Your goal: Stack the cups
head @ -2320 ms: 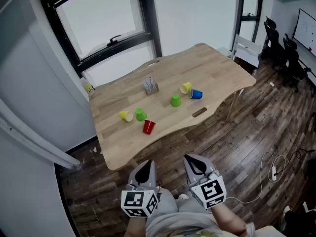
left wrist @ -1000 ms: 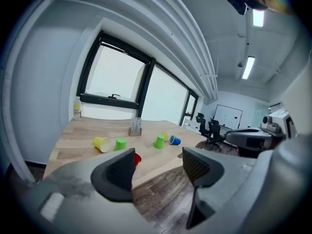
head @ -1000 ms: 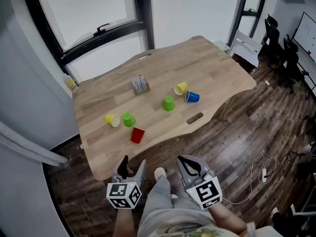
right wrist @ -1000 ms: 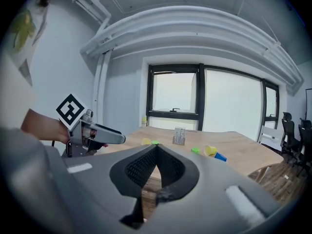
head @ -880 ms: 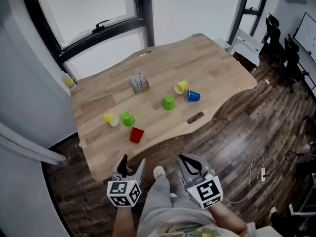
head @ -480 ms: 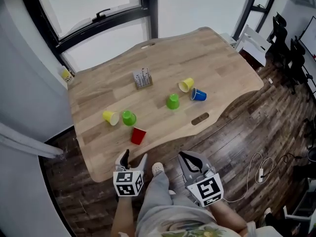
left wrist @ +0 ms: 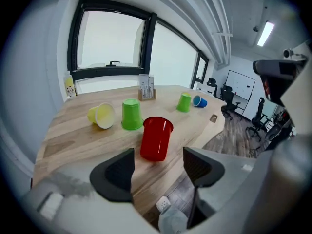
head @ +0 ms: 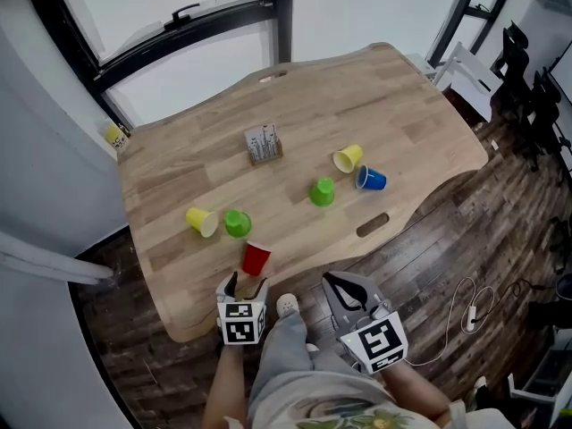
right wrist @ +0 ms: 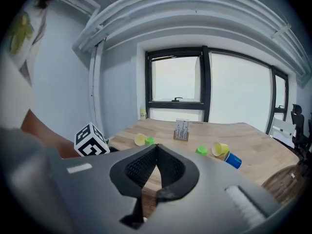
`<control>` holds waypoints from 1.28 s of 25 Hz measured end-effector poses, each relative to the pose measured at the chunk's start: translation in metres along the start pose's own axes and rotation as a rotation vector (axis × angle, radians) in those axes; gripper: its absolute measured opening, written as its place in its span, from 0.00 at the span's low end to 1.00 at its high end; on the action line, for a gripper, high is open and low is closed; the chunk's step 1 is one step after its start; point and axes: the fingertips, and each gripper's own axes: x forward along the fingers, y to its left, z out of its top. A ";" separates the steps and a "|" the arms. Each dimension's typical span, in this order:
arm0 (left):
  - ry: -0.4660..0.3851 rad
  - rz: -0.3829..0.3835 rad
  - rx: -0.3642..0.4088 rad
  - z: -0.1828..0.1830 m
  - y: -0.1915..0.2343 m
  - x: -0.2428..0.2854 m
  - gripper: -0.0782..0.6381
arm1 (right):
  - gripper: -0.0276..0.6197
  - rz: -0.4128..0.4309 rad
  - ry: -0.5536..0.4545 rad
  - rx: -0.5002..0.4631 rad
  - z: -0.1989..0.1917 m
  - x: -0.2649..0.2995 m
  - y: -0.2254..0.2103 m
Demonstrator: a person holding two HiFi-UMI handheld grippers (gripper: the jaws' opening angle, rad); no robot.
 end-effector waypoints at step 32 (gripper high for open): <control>0.087 -0.107 0.220 0.033 0.011 0.025 0.44 | 0.04 -0.083 0.037 0.002 0.017 0.062 -0.038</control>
